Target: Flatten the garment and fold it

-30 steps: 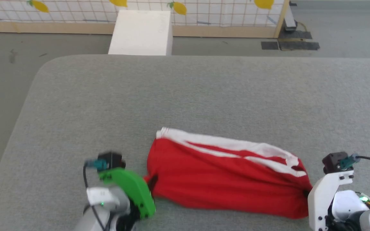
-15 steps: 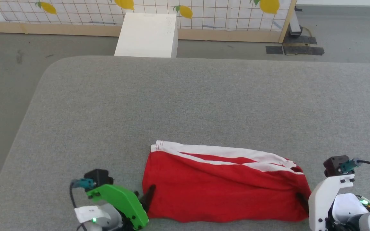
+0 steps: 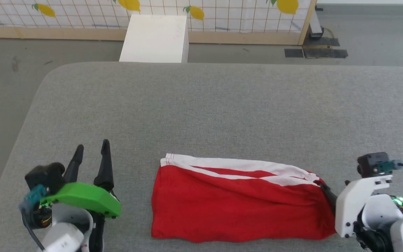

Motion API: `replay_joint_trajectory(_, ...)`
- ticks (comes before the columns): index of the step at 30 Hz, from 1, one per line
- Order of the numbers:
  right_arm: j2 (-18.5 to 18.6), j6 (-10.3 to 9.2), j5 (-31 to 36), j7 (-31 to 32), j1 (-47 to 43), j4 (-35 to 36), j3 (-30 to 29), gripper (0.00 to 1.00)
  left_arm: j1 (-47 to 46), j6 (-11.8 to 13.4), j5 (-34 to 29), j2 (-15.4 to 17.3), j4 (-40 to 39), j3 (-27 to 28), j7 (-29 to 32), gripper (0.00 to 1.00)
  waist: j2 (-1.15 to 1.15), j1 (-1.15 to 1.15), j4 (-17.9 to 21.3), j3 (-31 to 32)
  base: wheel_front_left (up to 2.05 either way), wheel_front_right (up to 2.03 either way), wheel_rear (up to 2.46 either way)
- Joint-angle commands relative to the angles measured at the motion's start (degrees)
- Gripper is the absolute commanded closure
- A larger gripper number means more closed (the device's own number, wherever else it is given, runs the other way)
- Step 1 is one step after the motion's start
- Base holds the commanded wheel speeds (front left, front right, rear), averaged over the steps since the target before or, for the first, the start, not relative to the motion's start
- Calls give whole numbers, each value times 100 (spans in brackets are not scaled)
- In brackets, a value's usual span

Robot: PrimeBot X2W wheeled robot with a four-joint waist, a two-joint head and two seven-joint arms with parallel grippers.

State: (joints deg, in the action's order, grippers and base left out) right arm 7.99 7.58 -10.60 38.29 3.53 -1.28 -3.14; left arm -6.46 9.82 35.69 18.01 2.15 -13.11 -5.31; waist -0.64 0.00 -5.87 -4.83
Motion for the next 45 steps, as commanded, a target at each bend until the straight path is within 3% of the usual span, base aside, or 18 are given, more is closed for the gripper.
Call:
replay_joint_trajectory(1,-37,-9,81,-34,109,-59,67,0,-22,-48,-155,-35,75,-13,-368,0,64,0,-4,-84,0,0,0)
replay_joint_trajectory(6,-30,-9,271,51,207,-364,258,0,77,-111,-444,-280,271,58,-913,0,64,0,-68,-244,0,0,0)
replay_joint_trajectory(15,-15,-9,420,234,297,-911,468,0,193,-277,-1036,-689,92,503,-966,0,64,0,-170,-423,0,0,0)
replay_joint_trajectory(16,-13,-9,404,280,310,-970,480,5,214,-313,-1101,-740,79,566,-967,0,64,0,-173,-433,0,0,0)
replay_joint_trajectory(17,-7,-9,386,309,323,-1005,497,70,227,-344,-1148,-787,52,625,-967,0,64,0,-175,-439,0,0,0)
replay_joint_trajectory(18,2,-9,363,317,339,-1029,511,95,250,-388,-1201,-839,41,682,-967,0,64,0,-174,-443,0,0,0)
replay_joint_trajectory(19,11,-9,344,310,352,-1040,517,100,264,-424,-1244,-877,35,725,-967,0,64,0,-173,-444,0,0,0)
replay_joint_trajectory(26,202,-9,-11,282,461,-992,285,100,340,-767,-1522,-1091,25,960,-968,0,64,0,-140,-397,0,0,0)
replay_joint_trajectory(28,373,-9,-43,312,509,-974,110,100,340,-850,-1565,-1127,79,983,-968,0,64,0,-128,-402,0,0,0)
replay_joint_trajectory(30,779,-9,-35,427,621,-1068,-357,100,299,-980,-1639,-1192,154,1040,-968,0,64,0,-112,-411,0,0,0)
replay_joint_trajectory(37,1375,-9,294,605,843,-1609,-1178,100,278,-1121,-1770,-1294,249,1133,-968,0,64,0,-82,-416,0,0,0)
replay_joint_trajectory(41,1417,-9,524,618,974,-1839,-1551,100,272,-1167,-1831,-1335,294,1188,-968,0,64,0,-70,-404,0,0,0)
replay_joint_trajectory(45,1489,-9,527,713,1050,-1772,-1399,100,289,-1217,-1882,-1365,345,1223,-968,0,64,0,-60,-336,0,0,0)
